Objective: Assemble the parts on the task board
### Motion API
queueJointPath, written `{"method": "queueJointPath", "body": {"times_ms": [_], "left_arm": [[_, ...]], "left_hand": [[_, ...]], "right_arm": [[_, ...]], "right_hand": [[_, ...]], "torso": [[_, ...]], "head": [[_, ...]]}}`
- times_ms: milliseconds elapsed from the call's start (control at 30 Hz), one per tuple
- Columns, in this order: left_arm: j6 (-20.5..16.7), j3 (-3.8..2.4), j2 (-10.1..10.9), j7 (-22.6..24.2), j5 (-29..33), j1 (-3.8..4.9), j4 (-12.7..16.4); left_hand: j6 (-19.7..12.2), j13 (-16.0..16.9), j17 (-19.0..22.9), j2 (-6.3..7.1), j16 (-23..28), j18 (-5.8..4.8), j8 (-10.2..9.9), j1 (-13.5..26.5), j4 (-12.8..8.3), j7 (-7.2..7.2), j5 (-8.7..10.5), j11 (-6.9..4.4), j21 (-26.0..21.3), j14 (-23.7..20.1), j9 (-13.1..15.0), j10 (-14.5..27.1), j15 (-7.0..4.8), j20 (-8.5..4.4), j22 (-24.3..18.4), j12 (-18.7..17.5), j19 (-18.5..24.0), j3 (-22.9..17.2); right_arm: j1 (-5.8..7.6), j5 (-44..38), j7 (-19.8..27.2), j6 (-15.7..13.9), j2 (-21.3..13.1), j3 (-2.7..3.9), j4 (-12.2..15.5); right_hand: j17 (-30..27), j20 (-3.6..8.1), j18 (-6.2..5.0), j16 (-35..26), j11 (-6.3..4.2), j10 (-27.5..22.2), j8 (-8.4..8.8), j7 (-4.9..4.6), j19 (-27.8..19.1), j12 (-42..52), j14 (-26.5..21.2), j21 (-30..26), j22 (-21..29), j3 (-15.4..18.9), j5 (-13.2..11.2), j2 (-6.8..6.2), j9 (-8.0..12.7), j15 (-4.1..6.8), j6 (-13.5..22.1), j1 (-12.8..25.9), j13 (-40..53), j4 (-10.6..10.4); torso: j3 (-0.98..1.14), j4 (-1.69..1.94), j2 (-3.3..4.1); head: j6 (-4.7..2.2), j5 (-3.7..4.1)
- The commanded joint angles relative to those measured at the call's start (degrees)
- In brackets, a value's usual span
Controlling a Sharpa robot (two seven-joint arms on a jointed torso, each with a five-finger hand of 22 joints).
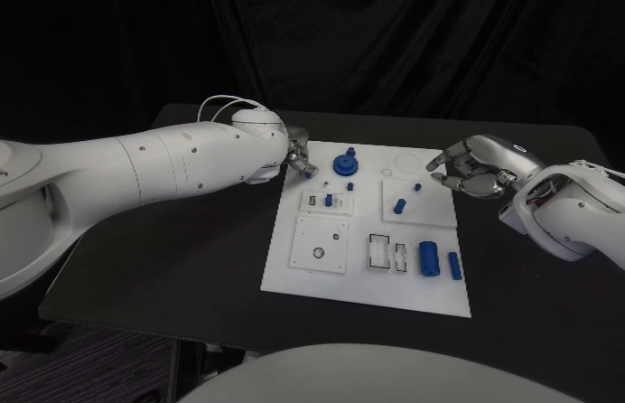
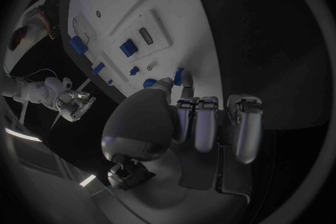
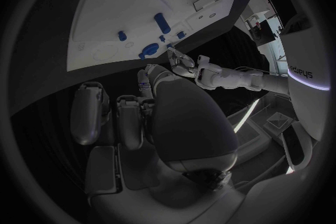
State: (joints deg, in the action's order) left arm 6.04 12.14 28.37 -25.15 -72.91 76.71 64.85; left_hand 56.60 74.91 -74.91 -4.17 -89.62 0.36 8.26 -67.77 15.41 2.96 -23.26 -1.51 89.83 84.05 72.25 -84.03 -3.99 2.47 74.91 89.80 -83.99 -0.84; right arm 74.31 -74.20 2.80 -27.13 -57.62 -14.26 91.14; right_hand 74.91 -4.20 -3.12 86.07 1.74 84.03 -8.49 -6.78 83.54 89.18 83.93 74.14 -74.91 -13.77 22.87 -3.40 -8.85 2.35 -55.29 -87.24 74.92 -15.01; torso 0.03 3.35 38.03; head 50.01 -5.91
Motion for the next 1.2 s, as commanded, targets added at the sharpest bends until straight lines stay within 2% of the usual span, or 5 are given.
{"method": "queueJointPath", "body": {"times_ms": [33, 133, 333, 567, 1200], "left_arm": [[0.15, -0.03, -0.2, 1.5, -0.23, -0.19, 0.02], [0.1, -0.03, -0.23, 1.62, -0.23, -0.22, 0.01], [0.16, -0.03, -0.18, 1.71, -0.23, -0.3, -0.06], [0.01, -0.03, -0.08, 1.86, -0.23, -0.36, 0.12], [-5.36, -0.04, 2.74, 1.19, -0.23, -0.4, 4.89]], "left_hand": [[-0.33, 15.09, -15.09, 0.02, -0.38, -0.36, -0.3, -0.48, 0.02, -0.16, -0.36, 0.44, 0.17, 5.95, -0.1, -5.97, 0.51, 0.45, 15.09, 0.2, -6.01, -0.43], [-0.24, 15.09, -15.09, 0.01, -0.38, -0.36, -0.36, -0.59, 0.02, -0.18, -0.64, 0.44, 0.17, 5.95, -0.17, -5.97, 0.51, 0.47, 15.09, 0.2, -6.01, -0.65], [0.77, 15.09, -15.09, 0.98, -0.38, -0.36, -0.87, -1.76, -0.29, -0.45, -4.97, 0.24, 0.17, 5.95, -0.87, -5.97, 0.38, 0.43, 15.09, 0.2, -6.01, -3.26], [1.61, 15.09, -15.09, 2.27, -0.38, -0.36, -1.26, -2.72, -0.96, -0.7, -7.27, 0.0, 0.17, 5.95, -1.43, -5.97, 0.19, 0.26, 15.09, 0.2, -6.01, -6.57], [3.64, 15.09, -15.09, 4.94, -0.38, -0.36, -1.28, -2.45, -1.93, -1.14, -8.87, -0.43, 0.17, 5.95, -1.87, -5.97, -0.22, -0.12, 15.09, 0.2, -6.01, -12.63]], "right_arm": [[-0.12, -0.09, -0.34, 0.06, 0.02, 0.04, -0.04], [-0.12, -0.09, -0.34, 0.08, 0.06, 0.04, -0.05], [-0.12, -0.09, -0.35, 0.14, 0.08, 0.04, -0.08], [-0.12, -0.09, -0.43, 0.23, 0.09, 0.04, -0.1], [-0.13, -0.09, -0.52, 0.31, -0.13, 0.04, -0.11]], "right_hand": [[10.74, -0.01, -0.66, -0.26, 0.36, 4.41, 0.26, -0.12, -0.43, -0.37, 4.86, -0.24, -9.21, -0.36, 0.2, -0.08, 0.09, -0.38, -0.34, -0.35, 13.38, -0.1], [10.74, -0.01, -0.66, -0.26, 0.36, 4.41, 0.26, -0.12, -0.43, -0.37, 4.86, -0.24, -9.21, -0.36, 0.2, -0.08, 0.09, -0.38, -0.34, -0.35, 13.38, -0.1], [10.74, -0.01, -0.66, -0.26, 0.36, 4.41, 0.26, -0.12, -0.43, -0.37, 4.86, -0.24, -9.21, -0.36, 0.2, -0.08, 0.09, -0.38, -0.34, -0.35, 13.38, -0.1], [10.74, -0.01, -0.66, -0.26, 0.36, 4.41, 0.26, -0.12, -0.43, -0.37, 4.86, -0.24, -9.21, -0.36, 0.2, -0.08, 0.09, -0.38, -0.34, -0.35, 13.38, -0.1], [10.64, -0.01, -0.7, -0.36, 0.37, 4.35, 0.28, -0.13, -0.49, -0.41, 4.83, -0.41, -9.17, -0.41, 0.21, -0.1, 0.11, -0.39, -0.35, -0.31, 13.32, -0.11]], "torso": [[0.01, 0.03, -0.02], [-0.01, 0.01, 0.0], [-0.03, 0.01, 0.0], [-0.01, 0.0, -0.01], [0.0, 0.05, -0.07]], "head": [[-0.01, 0.05], [-0.01, 0.15], [-0.01, 0.17], [-0.01, 0.17], [-0.01, 0.02]]}}
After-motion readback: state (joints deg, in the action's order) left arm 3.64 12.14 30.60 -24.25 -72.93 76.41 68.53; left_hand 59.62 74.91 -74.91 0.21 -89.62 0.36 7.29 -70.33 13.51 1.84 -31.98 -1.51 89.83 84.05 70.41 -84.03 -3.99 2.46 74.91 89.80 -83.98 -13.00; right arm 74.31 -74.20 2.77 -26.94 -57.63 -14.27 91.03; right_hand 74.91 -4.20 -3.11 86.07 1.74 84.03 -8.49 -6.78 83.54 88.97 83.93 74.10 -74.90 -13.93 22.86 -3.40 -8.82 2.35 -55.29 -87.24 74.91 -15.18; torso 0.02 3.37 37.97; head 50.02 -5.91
